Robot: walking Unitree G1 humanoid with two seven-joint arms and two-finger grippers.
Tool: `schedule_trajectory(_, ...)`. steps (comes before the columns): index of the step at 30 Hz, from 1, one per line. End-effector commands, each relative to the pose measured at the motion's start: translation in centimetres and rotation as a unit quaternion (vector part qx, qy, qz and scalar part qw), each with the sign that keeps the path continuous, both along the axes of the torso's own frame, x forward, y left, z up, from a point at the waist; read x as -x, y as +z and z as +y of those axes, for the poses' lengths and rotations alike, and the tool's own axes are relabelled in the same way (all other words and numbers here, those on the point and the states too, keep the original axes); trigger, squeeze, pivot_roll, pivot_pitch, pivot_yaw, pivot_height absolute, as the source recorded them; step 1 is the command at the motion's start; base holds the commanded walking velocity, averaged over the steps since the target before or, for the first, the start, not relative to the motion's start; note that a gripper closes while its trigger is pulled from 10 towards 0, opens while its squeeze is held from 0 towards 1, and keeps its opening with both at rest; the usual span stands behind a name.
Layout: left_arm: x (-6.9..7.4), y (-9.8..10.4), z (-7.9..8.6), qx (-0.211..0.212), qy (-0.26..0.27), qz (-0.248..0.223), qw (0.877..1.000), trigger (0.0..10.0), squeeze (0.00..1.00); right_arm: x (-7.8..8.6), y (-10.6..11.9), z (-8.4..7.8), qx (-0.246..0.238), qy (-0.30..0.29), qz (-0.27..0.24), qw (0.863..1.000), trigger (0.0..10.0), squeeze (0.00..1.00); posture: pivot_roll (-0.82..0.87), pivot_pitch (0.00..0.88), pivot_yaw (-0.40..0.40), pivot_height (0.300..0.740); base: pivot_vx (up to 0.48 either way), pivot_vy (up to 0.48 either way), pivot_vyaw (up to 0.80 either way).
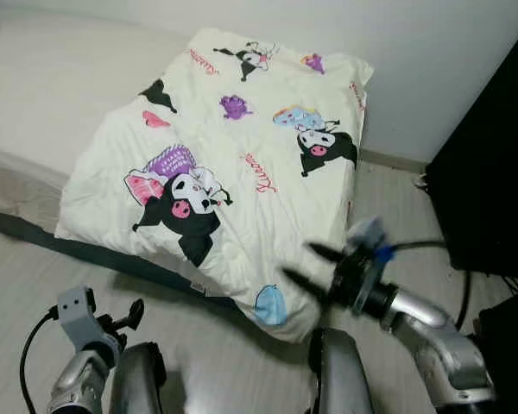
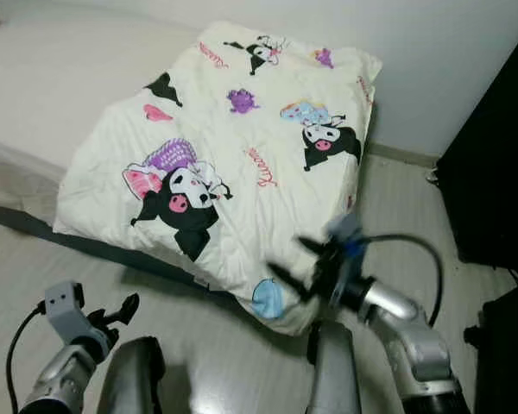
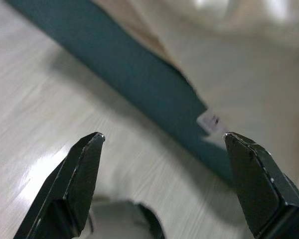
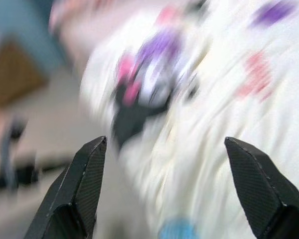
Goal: Clean up the room
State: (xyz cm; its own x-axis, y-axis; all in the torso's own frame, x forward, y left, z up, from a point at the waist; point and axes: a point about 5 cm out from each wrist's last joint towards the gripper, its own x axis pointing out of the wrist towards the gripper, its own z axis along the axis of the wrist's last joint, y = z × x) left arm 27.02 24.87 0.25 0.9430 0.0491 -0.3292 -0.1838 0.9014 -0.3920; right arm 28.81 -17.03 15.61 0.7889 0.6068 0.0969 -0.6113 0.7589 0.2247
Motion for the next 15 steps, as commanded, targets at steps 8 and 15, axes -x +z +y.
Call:
schedule_trajectory(8, -1.6, 1.0, -0.7, 0.013, 0.007, -0.018, 1.0, 10.0, 0.0, 0.1, -3.0, 0.4, -0.067, -0.059, 0.06, 0.994, 10.0, 0.0, 0.0, 0.054, -0.022, 0.473, 0.0, 0.0, 0.0)
schedule_trajectory(15, -2.2, 1.4, -0.7, 0.051, 0.034, -0.026, 0.998, 10.0, 0.0, -0.1, -3.9, 1.6, -0.065, -0.052, 0.073, 0.994, 10.0, 0.0, 0.01, 0.027, -0.021, 0.496, 0.0, 0.0, 0.0)
